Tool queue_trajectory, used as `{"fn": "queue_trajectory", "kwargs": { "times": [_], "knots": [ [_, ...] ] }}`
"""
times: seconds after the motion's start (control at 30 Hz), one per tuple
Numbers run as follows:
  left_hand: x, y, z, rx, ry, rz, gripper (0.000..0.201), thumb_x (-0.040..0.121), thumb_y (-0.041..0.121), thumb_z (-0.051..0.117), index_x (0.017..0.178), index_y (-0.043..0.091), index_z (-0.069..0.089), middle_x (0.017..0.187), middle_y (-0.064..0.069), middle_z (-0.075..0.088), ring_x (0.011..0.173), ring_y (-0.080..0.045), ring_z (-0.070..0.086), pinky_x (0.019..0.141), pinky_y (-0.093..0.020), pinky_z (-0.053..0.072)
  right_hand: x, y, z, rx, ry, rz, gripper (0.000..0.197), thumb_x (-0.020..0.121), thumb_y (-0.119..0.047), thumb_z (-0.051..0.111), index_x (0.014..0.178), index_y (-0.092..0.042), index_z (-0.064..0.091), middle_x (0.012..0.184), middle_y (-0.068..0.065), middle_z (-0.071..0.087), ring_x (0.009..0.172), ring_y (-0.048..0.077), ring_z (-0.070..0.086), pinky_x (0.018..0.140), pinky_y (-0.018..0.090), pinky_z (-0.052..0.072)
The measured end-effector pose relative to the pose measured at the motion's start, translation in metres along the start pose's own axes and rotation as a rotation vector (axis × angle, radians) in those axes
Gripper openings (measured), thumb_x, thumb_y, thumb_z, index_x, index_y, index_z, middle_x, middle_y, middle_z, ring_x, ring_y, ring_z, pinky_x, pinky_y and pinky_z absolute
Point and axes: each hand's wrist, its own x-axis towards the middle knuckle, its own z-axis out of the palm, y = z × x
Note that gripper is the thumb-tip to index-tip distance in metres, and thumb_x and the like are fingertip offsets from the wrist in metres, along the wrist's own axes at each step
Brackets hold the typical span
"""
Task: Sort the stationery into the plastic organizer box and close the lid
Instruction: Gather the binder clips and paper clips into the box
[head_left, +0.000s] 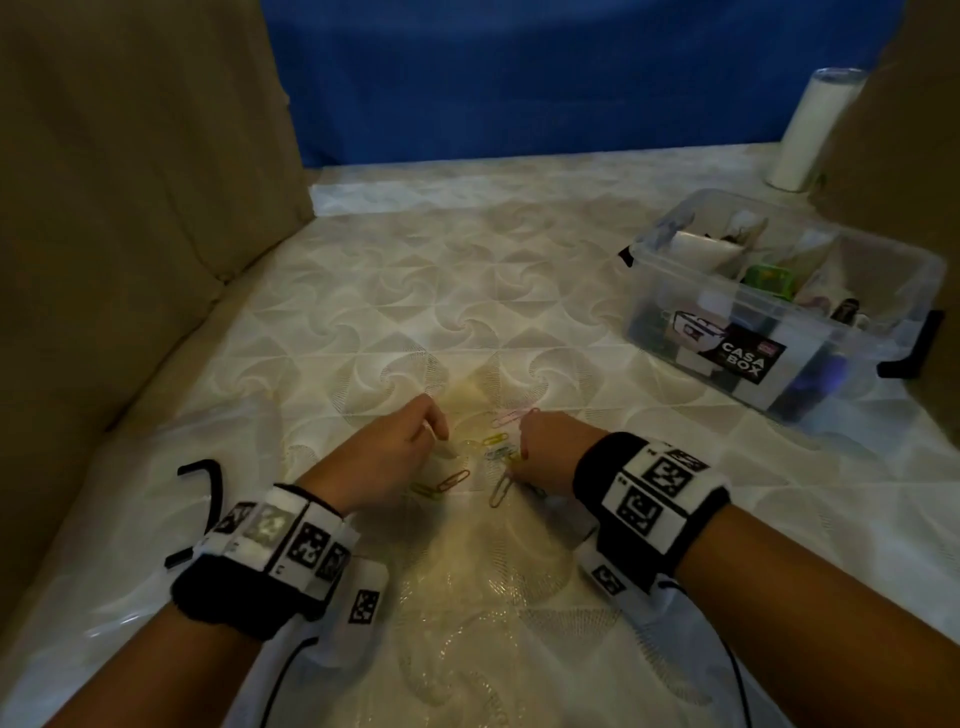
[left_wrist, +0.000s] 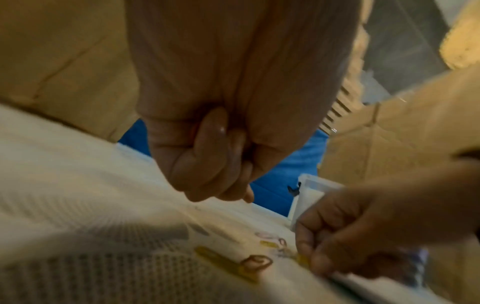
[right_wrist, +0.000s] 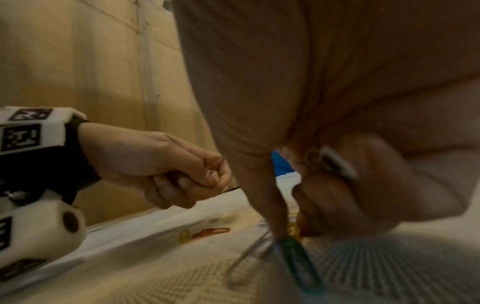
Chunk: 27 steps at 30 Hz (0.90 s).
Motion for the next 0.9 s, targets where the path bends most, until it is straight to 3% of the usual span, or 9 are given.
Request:
{"fn": "queue_trajectory", "kwargs": {
  "times": [0.1,0.17,0.23,0.4,0.5,0.6,0.73,0.8,0.9],
  "knots": [
    [-0.007,0.004,0.004,0.268,0.001,0.068,0.019,0.098,0.025,0.035,0.083,0.023,0.047,0.083,-0.001,0.06,0.078,-0.021,0.055,0.067,-0.032,0.041,-0.003,-0.005,-0.002,-0.055,0.022,-0.024,0.03,0.095,-0.015,0.047,0.117,0.002,0.056,0.122,0.014,0.058,0.109,0.025,0.057,0.077,0.026,0.042],
    [-0.01,0.007,0.008,0.376,-0.005,0.075,0.023,0.098,0.031,0.034,0.078,0.023,0.044,0.078,0.002,0.055,0.072,-0.017,0.051,0.064,-0.03,0.036,-0.003,-0.004,-0.003,-0.062,-0.021,-0.033,0.019,0.094,-0.017,0.048,0.099,-0.003,0.059,0.101,0.009,0.059,0.103,0.024,0.057,0.073,0.023,0.046],
    [-0.011,0.01,0.011,0.448,0.002,0.063,0.024,0.097,0.037,0.034,0.081,0.023,0.044,0.075,0.004,0.051,0.069,-0.013,0.048,0.062,-0.029,0.034,-0.002,0.003,-0.004,0.085,-0.054,-0.017,0.026,0.094,-0.019,0.046,0.072,-0.008,0.053,0.073,0.004,0.05,0.08,0.021,0.053,0.058,0.023,0.039],
    [-0.008,0.013,0.013,0.583,-0.033,0.02,0.028,0.09,0.049,0.051,0.09,0.021,0.048,0.075,0.008,0.047,0.075,-0.014,0.049,0.064,-0.029,0.037,-0.015,0.039,-0.003,1.516,-0.195,0.029,0.021,0.083,-0.017,0.041,0.064,-0.014,0.049,0.063,0.004,0.047,0.056,0.016,0.043,0.055,0.027,0.036],
    [-0.002,0.006,0.013,0.544,-0.087,0.054,0.027,0.089,0.048,0.056,0.091,0.021,0.053,0.086,0.005,0.058,0.083,-0.016,0.055,0.068,-0.027,0.041,-0.02,0.05,0.001,1.737,-0.152,-0.004,0.022,0.084,-0.027,0.045,0.071,-0.011,0.053,0.065,0.005,0.051,0.059,0.016,0.047,0.058,0.026,0.038],
    [-0.001,0.006,0.014,0.576,-0.082,0.128,0.023,0.091,0.042,0.054,0.09,0.019,0.056,0.087,0.004,0.06,0.081,-0.015,0.056,0.067,-0.025,0.041,-0.018,0.045,0.004,1.61,-0.044,0.076,0.027,0.098,-0.017,0.039,0.077,-0.01,0.054,0.063,0.003,0.049,0.052,0.012,0.045,0.05,0.021,0.038],
    [0.001,0.006,0.011,0.505,-0.052,0.148,0.021,0.093,0.032,0.048,0.082,0.017,0.055,0.076,0.006,0.053,0.068,-0.011,0.049,0.057,-0.022,0.034,-0.012,0.041,0.012,1.057,0.04,0.113,0.031,0.096,0.002,0.034,0.082,-0.013,0.058,0.064,0.004,0.053,0.049,0.012,0.048,0.049,0.024,0.04],
    [0.002,0.007,0.005,0.159,-0.069,0.081,0.02,0.096,0.026,0.045,0.08,0.016,0.052,0.071,0.007,0.049,0.06,-0.007,0.044,0.055,-0.021,0.034,-0.01,0.042,0.012,0.787,0.044,0.122,0.029,0.096,-0.005,0.039,0.077,-0.02,0.055,0.07,-0.001,0.054,0.061,0.013,0.051,0.061,0.029,0.045],
    [-0.005,0.014,-0.011,-0.717,-0.164,-0.091,0.023,0.093,0.016,0.034,0.07,0.018,0.041,0.061,0.003,0.036,0.044,-0.007,0.026,0.04,-0.018,0.022,-0.011,0.041,0.007,0.493,0.039,0.087,0.029,0.096,-0.023,0.049,0.067,-0.021,0.05,0.076,-0.002,0.057,0.076,0.016,0.054,0.078,0.031,0.045]
  ]
}}
